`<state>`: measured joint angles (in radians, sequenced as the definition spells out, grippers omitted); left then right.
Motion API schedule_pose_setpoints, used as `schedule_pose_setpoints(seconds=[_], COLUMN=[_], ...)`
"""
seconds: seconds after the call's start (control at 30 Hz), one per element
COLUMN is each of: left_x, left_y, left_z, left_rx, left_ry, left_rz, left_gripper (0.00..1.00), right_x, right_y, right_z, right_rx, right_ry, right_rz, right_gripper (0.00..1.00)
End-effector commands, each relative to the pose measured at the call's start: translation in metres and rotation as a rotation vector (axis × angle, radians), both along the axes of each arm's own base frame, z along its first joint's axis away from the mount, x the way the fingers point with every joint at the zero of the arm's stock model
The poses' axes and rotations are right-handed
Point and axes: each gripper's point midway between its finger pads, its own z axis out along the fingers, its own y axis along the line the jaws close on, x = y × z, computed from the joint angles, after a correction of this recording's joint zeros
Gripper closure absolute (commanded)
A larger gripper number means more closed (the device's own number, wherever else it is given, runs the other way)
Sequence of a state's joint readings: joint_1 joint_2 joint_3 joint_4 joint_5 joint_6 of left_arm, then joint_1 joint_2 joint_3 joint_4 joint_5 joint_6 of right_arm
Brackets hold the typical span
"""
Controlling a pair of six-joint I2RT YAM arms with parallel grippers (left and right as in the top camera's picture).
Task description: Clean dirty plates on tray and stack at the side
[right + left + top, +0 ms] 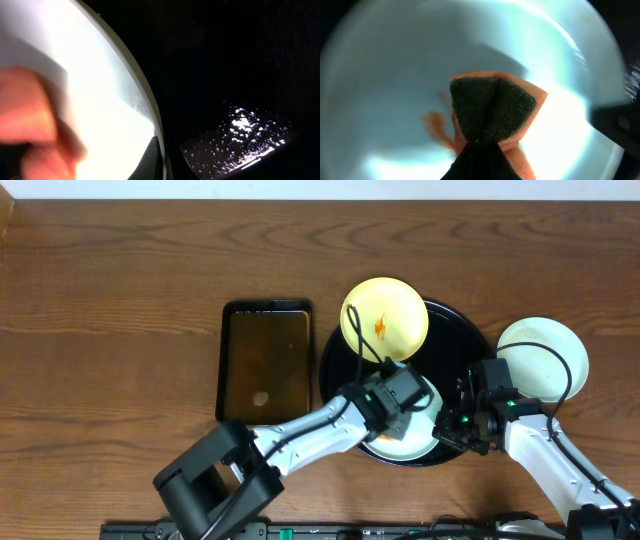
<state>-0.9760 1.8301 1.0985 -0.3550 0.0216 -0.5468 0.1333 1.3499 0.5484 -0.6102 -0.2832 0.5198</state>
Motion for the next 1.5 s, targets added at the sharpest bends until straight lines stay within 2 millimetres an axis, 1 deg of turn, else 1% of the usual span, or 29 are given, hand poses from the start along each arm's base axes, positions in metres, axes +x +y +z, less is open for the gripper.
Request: schedule_pose_setpoints(seconds=[0.0, 0.13, 0.2, 0.23, 0.33, 0.5, 0.57, 0.63, 0.7, 0.83, 0.97, 1.0, 1.03, 1.17, 1.47], left_x=[0.037, 0.047, 0.046, 0.045, 0.046, 0.058, 0.062, 0.065, 0.066, 0.066, 0.069, 0.071, 0.073, 0.076, 0.081], left_y=[0.032, 0.048, 0.051, 0.049, 0.053, 0.071, 0.081, 0.094, 0.104, 0.125, 0.148, 0.157, 0.162, 0.175, 0.186], left_z=[0.000, -0.002, 0.002, 0.007, 0.035, 0.092, 0.108, 0.117, 0.119, 0.112, 0.107, 0.105, 0.105, 0.103, 0.102], left_rx=[0.084, 0.107, 0.111, 0.106, 0.092, 0.019, -0.003, -0.009, 0.002, 0.050, 0.088, 0.099, 0.104, 0.118, 0.123], left_ry=[-0.088, -0.077, -0.074, -0.076, -0.123, -0.220, -0.241, -0.248, -0.241, -0.201, -0.168, -0.157, -0.153, -0.139, -0.136], left_rz=[0.118, 0.147, 0.121, 0.097, 0.068, 0.132, 0.159, 0.190, 0.212, 0.249, 0.299, 0.323, 0.336, 0.372, 0.405], left_gripper=[0.93, 0.93, 0.93, 0.93, 0.93, 0.93, 0.93, 0.93, 0.92, 0.93, 0.93, 0.92, 0.92, 0.92, 0.93], right_x=[-0.007, -0.007, -0.007, -0.007, -0.008, -0.008, -0.008, -0.008, -0.007, -0.007, 0.002, 0.009, 0.013, 0.029, 0.054], right_y=[-0.001, -0.001, -0.001, -0.001, -0.001, -0.001, -0.001, -0.001, -0.001, -0.002, -0.004, -0.003, -0.003, -0.008, -0.041], right_z=[-0.002, -0.002, -0.002, -0.002, -0.002, -0.002, -0.002, -0.002, -0.002, -0.002, 0.005, 0.012, 0.017, 0.041, 0.088], right_rx=[-0.022, -0.021, -0.022, -0.022, -0.023, -0.023, -0.023, -0.023, -0.024, -0.029, -0.048, -0.048, -0.048, -0.091, -0.307], right_ry=[0.017, 0.019, 0.019, 0.020, 0.022, 0.022, 0.022, 0.022, 0.021, 0.017, -0.030, -0.062, -0.079, -0.144, -0.248], right_rz=[0.007, 0.007, 0.007, 0.007, 0.008, 0.007, 0.007, 0.007, 0.008, 0.008, 0.038, 0.056, 0.062, 0.074, 0.102], right_gripper=[0.99, 0.99, 0.99, 0.99, 0.99, 0.99, 0.99, 0.99, 0.99, 0.99, 0.99, 0.99, 0.99, 0.99, 0.99])
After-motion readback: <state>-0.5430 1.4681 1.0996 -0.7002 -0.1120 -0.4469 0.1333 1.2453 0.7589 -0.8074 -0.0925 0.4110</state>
